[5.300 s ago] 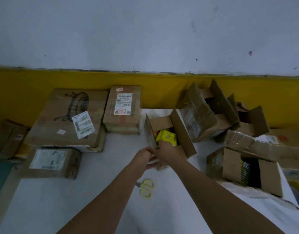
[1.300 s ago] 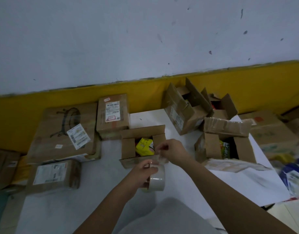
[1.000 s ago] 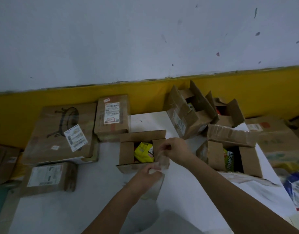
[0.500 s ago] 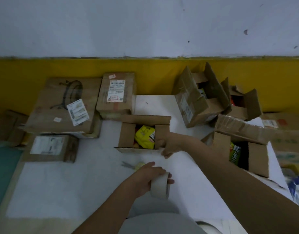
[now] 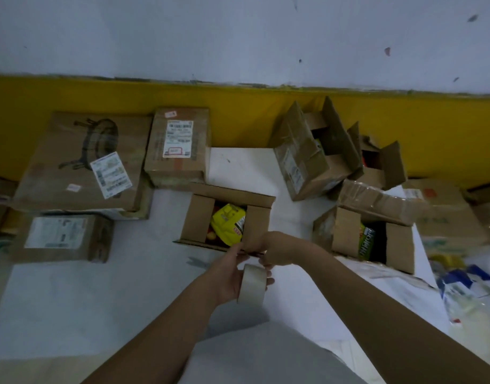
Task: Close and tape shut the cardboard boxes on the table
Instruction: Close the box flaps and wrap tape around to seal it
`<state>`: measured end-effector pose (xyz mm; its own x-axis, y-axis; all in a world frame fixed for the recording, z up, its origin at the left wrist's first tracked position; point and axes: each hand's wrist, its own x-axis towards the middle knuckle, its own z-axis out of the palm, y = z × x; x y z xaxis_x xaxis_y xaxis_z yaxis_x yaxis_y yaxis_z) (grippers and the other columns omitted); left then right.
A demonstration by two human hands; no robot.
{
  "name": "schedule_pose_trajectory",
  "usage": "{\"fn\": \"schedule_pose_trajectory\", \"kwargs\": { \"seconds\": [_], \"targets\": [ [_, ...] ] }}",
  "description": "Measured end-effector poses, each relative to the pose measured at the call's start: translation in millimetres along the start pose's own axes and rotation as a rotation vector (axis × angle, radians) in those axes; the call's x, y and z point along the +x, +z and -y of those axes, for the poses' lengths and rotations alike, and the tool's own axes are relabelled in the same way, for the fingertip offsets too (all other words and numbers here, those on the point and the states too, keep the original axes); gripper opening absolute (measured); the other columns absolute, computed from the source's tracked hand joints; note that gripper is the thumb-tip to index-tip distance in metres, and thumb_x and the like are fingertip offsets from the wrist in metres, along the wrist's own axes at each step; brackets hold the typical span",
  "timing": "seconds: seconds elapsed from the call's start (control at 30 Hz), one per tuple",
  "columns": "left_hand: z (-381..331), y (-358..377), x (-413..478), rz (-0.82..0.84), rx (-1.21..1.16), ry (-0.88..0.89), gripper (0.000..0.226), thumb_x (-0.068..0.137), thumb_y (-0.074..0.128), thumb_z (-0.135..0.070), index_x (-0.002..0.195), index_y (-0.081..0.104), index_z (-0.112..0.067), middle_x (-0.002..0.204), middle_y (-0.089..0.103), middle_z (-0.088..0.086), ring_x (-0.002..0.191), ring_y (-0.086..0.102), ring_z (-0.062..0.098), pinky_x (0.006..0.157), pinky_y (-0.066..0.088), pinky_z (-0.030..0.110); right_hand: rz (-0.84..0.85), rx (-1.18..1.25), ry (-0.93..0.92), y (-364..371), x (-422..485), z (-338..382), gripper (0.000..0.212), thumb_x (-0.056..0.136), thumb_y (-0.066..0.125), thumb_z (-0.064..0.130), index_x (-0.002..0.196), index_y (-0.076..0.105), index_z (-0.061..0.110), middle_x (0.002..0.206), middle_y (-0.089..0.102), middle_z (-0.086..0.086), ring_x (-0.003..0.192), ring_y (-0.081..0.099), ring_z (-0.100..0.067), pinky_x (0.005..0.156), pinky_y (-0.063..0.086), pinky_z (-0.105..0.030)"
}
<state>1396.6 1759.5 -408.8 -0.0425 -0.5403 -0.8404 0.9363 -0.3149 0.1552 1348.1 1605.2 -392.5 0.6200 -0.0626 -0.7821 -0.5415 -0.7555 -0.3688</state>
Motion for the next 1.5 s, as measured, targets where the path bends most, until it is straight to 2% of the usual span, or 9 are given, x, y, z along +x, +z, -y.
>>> {"fn": "schedule_pose_trajectory", "kwargs": {
  "seconds": [0.37,0.57,0.77,0.93,1.03,1.2,1.3,1.4,1.5],
  "targets": [
    [-10,-6,15,-0.191,0.105,0.043,0.018,0.098,0.056,-0.017,0.091,0.063,-0.001,0.069,0.072,0.016,0.056,0.071,0.025,0.047,0.058,0.034,-0.063,0.082,0.060,15,-4,21,0.036,0.081,0.053,0.001,0.109,0.072,0.012,0.101,0.069,-0.014,0.091,0.063,-0.029,0.073,0.054,-0.036],
    [-15,-11,22,-0.125,0.034,0.061,0.019,0.095,0.060,-0.020,0.083,0.065,-0.006,0.074,0.071,0.010,0.071,0.065,0.024,0.056,0.059,0.033,-0.401,0.248,-0.074,33,-19,29,0.040,0.093,0.050,0.003,0.130,0.062,0.014,0.123,0.065,-0.010,0.109,0.061,-0.028,0.082,0.042,-0.020],
    [-26,-15,26,-0.160,0.230,0.046,0.013,0.093,0.063,-0.014,0.083,0.065,-0.007,0.084,0.066,0.010,0.078,0.063,0.025,0.072,0.054,0.041,-0.502,0.147,-0.244,44,-17,20,0.054,0.087,0.048,-0.005,0.134,0.058,0.020,0.129,0.062,-0.004,0.114,0.060,-0.023,0.096,0.050,-0.031],
    [-22,-20,27,-0.156,0.227,0.056,0.012,0.091,0.060,-0.002,0.081,0.064,-0.006,0.074,0.064,0.007,0.078,0.060,0.024,0.078,0.052,0.042,-0.442,0.128,-0.253,20,-16,24,0.038,0.097,0.054,0.007,0.132,0.062,0.019,0.119,0.065,-0.005,0.095,0.056,-0.012,0.070,0.035,-0.009],
    [-15,-25,31,-0.141,0.174,0.069,0.006,0.095,0.058,-0.009,0.093,0.064,-0.009,0.087,0.065,0.009,0.083,0.062,0.023,0.078,0.052,0.041,-0.367,0.150,-0.254,13,-9,26,0.032,0.099,0.058,0.019,0.130,0.062,0.022,0.117,0.064,-0.001,0.092,0.050,-0.007,0.067,0.036,-0.001],
    [-10,-36,34,-0.104,0.150,0.048,0.009,0.091,0.061,-0.012,0.091,0.069,-0.007,0.092,0.072,0.012,0.087,0.069,0.028,0.077,0.056,0.040,-0.371,0.221,-0.190,10,9,24,0.046,0.090,0.047,-0.007,0.128,0.063,0.013,0.116,0.069,-0.005,0.089,0.054,-0.006,0.073,0.039,-0.001],
    [-10,-36,35,-0.108,0.071,0.018,0.013,0.091,0.060,-0.015,0.095,0.069,-0.006,0.091,0.074,0.015,0.093,0.069,0.032,0.086,0.053,0.044,-0.371,0.234,-0.163,8,17,23,0.045,0.086,0.058,-0.003,0.129,0.063,0.011,0.117,0.068,-0.005,0.096,0.059,-0.013,0.081,0.044,-0.010],
    [-7,-35,35,-0.122,-0.015,-0.027,0.015,0.090,0.057,-0.014,0.096,0.067,-0.005,0.095,0.073,0.018,0.088,0.070,0.032,0.076,0.054,0.041,-0.364,0.286,-0.127,14,28,22,0.045,0.085,0.063,0.001,0.128,0.063,0.013,0.119,0.066,-0.006,0.106,0.063,-0.021,0.093,0.050,-0.031],
    [-5,-36,37,-0.131,-0.042,-0.045,0.021,0.089,0.056,-0.013,0.105,0.066,-0.005,0.101,0.073,0.019,0.089,0.071,0.031,0.071,0.055,0.039,-0.362,0.362,-0.041,23,41,20,0.040,0.091,0.051,0.002,0.126,0.064,0.017,0.114,0.067,-0.004,0.103,0.064,-0.021,0.088,0.052,-0.025]
  ]
}}
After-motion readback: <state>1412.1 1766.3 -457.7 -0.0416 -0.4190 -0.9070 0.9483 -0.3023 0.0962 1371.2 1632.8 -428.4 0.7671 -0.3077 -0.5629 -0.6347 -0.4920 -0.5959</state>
